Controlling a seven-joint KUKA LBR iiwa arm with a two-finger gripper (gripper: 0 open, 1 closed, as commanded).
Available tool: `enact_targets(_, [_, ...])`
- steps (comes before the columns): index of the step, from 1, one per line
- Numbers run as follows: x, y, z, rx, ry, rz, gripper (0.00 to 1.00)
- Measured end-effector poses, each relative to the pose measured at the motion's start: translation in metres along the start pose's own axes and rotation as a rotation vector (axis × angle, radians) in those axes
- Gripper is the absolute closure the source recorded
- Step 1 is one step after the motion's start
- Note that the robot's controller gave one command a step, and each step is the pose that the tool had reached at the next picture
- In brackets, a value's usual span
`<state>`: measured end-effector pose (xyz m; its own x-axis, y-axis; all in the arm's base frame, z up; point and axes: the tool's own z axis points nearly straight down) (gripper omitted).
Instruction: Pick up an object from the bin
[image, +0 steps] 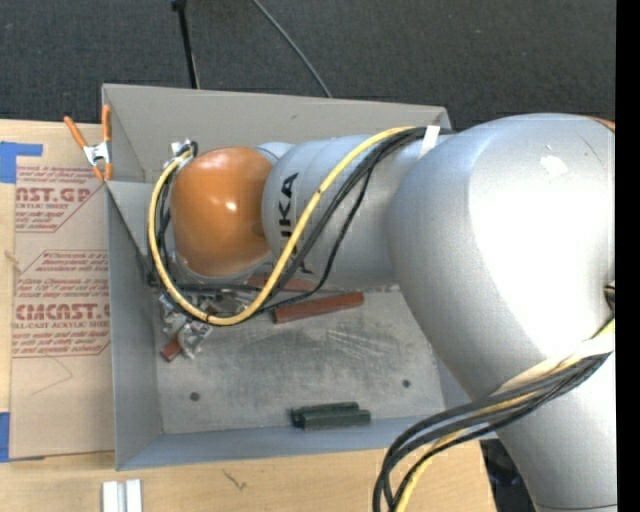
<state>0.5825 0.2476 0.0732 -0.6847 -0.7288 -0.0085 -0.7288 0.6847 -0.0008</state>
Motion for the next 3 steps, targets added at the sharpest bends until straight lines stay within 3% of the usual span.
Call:
enact_targets(2, [0.003,0.002,-0.022,-0.004,0.012,0.000,1.00])
enact_targets(3, [0.001,0.001,-0.038,-0.001,0.006,-0.001,1.00])
